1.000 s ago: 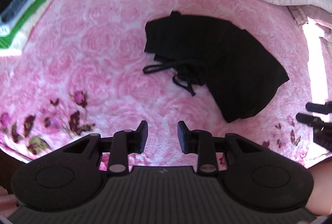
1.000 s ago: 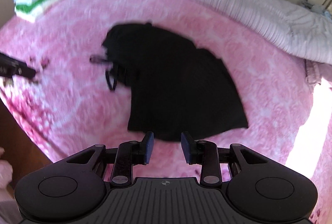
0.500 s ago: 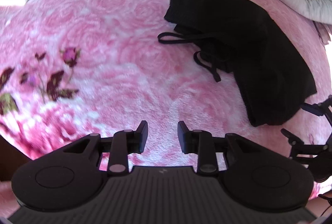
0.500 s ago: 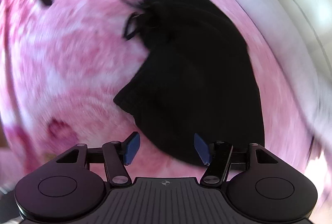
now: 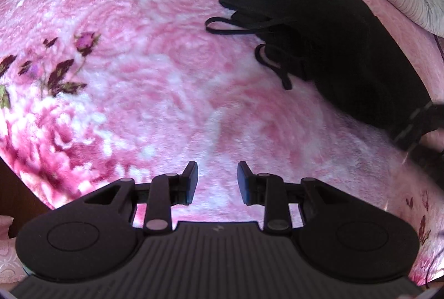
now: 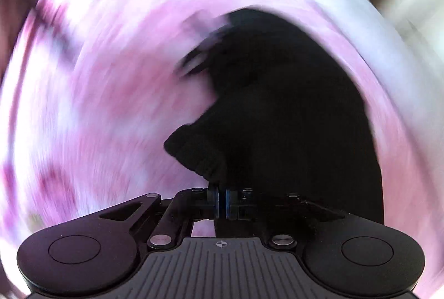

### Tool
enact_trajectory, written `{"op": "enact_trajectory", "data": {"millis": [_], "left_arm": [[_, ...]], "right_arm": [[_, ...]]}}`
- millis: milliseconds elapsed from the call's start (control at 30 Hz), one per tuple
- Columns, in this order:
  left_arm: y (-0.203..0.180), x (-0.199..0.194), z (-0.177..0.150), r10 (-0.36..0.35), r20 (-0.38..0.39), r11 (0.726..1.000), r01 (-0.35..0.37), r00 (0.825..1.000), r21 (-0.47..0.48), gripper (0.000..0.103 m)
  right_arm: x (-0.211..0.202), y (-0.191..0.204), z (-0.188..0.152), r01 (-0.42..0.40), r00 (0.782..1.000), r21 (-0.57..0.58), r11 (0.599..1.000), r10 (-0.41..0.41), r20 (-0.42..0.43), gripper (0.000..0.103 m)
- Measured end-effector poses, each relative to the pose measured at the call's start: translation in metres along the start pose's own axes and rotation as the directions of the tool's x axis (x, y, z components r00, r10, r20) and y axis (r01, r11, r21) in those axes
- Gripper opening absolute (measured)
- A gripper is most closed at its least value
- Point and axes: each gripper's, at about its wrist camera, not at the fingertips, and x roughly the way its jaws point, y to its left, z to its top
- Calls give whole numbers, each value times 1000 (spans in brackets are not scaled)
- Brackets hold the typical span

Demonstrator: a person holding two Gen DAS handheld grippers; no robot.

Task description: Fold clothes

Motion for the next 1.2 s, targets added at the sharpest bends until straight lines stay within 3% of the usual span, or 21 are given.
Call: {"op": "enact_trajectory", "data": {"millis": [33, 100, 200, 267, 333, 433, 500, 567, 600, 633, 700, 833, 967, 1067, 1200], "left_arm": [[-5, 1, 1, 0, 1, 1000, 0, 1000, 8, 27], [-15, 3, 5, -4, 3, 1000, 4, 1000, 22, 27], [-31, 6, 12, -34, 12, 999, 34, 999, 22, 27], [-42, 8, 16, -59, 18, 998, 59, 998, 17, 29], [-53, 12, 20, -75, 19, 997, 75, 997, 18, 29], [-69, 18, 26, -98, 19, 995, 97, 995, 21, 29], [-78, 24, 29, -108, 13, 994, 108, 994, 29, 30], [-86, 31, 33, -127, 3, 992, 127, 992, 26, 30], [-89, 34, 36, -141, -1, 990, 141, 990, 19, 30], [-91, 38, 39, -156, -5, 988, 156, 988, 11, 30], [-97, 46, 46, -179, -6, 984, 179, 984, -2, 31], [-112, 63, 66, -198, 16, 980, 198, 980, 2, 36], [-117, 87, 88, -232, 47, 968, 235, 972, -87, 40], [-118, 107, 100, -268, 80, 936, 279, 960, -216, 40], [-110, 129, 109, -308, 157, 834, 346, 938, -430, 39]], "right_arm": [[-15, -30, 3, -20, 999, 140, 990, 16, 30, 2], [-49, -93, 0, -42, 994, 408, 912, -4, 111, 2], [-97, -180, -30, -45, 973, 727, 686, -133, 186, 2], [-125, -232, -55, -49, 952, 872, 487, -241, 188, 2], [-149, -272, -90, -23, 928, 967, 254, -354, 115, 2], [-184, -311, -165, 39, 876, 985, -166, -468, -114, 3], [-204, -321, -225, 60, 850, 899, -434, -450, -274, 3], [-212, -322, -276, 79, 864, 804, -590, -361, -350, 3], [-212, -319, -296, 91, 878, 769, -633, -314, -362, 3], [-210, -314, -314, 104, 892, 741, -664, -267, -364, 3], [-205, -303, -338, 117, 919, 727, -677, -204, -338, 3], [-199, -297, -338, 148, 919, 789, -596, -212, -333, 3], [-197, -293, -325, 134, 919, 830, -541, -245, -308, 3], [-192, -293, -328, 126, 924, 845, -520, -248, -290, 3], [-189, -293, -330, 131, 927, 859, -496, -247, -284, 3]]}}
